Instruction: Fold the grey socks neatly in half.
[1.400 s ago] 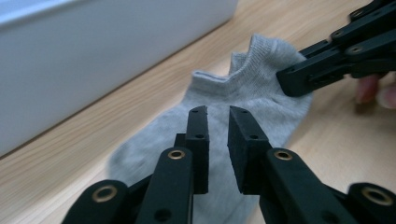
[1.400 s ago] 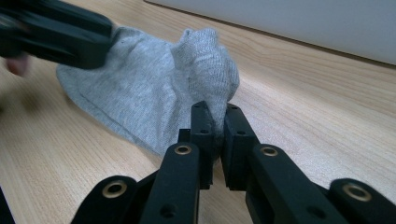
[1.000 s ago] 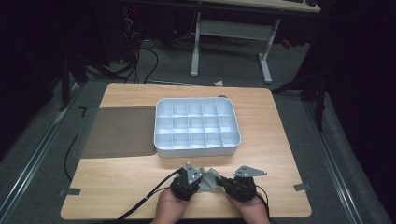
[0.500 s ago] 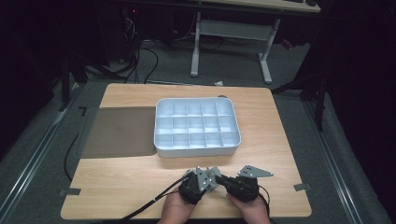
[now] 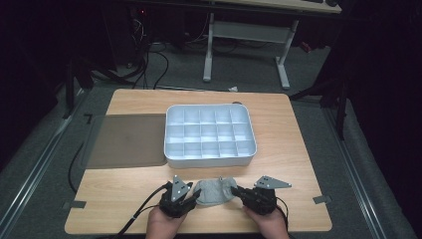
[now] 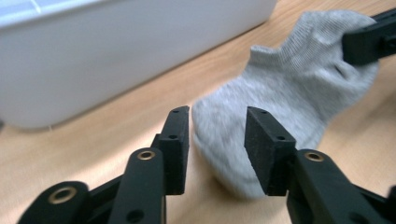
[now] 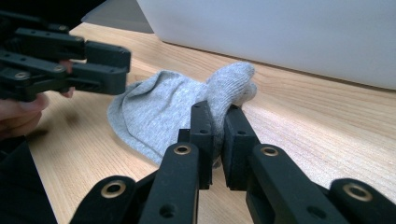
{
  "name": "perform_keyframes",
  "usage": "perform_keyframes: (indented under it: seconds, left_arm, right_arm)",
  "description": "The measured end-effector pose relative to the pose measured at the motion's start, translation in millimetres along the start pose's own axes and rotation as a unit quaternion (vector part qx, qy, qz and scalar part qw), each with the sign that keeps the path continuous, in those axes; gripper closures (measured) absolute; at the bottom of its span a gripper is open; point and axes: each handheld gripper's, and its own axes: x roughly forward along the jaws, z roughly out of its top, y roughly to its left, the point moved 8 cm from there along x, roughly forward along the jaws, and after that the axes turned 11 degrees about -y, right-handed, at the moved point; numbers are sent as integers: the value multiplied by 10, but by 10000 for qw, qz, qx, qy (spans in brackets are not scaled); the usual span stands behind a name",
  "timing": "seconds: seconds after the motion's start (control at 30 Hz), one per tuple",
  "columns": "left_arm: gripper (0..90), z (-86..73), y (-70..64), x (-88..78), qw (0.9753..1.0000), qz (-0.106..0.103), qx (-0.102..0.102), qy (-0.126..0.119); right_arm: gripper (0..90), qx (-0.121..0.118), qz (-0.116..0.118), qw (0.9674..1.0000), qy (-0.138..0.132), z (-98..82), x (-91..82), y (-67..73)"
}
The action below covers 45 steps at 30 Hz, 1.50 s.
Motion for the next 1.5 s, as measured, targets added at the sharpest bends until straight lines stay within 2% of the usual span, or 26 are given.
perform_keyframes:
  seconds: [0.2,0.23,0.33,0.43,0.63,0.83,1.27,1.5]
  left_arm:
    - [592,-111,-5,50,9997,-158,-180,28]
    - [607,-126,-9,61,9995,-221,-184,99]
    - [666,-123,26,73,9992,-198,-322,110]
    - [725,-114,50,78,9993,-129,-342,77]
    - [839,-105,57,70,9991,-157,-383,10]
    - [845,-99,60,59,9987,-197,-457,-58]
    - [839,-102,47,56,9985,-268,-481,-59]
    - [833,-103,42,55,9983,-322,-475,-47]
  right_arm:
    - [852,-50,-62,10000,38,-1,6,-4]
    - [851,-65,-92,9999,34,4,4,-3]
    - [851,-132,-140,9998,66,11,9,28]
    - [851,-201,-185,9995,132,4,23,47]
    - [849,-305,-313,9987,270,10,34,63]
    - [847,-345,-366,9983,308,41,44,103]
    - [846,-619,-324,9967,419,123,157,252]
    - [844,-811,-447,9945,483,150,248,324]
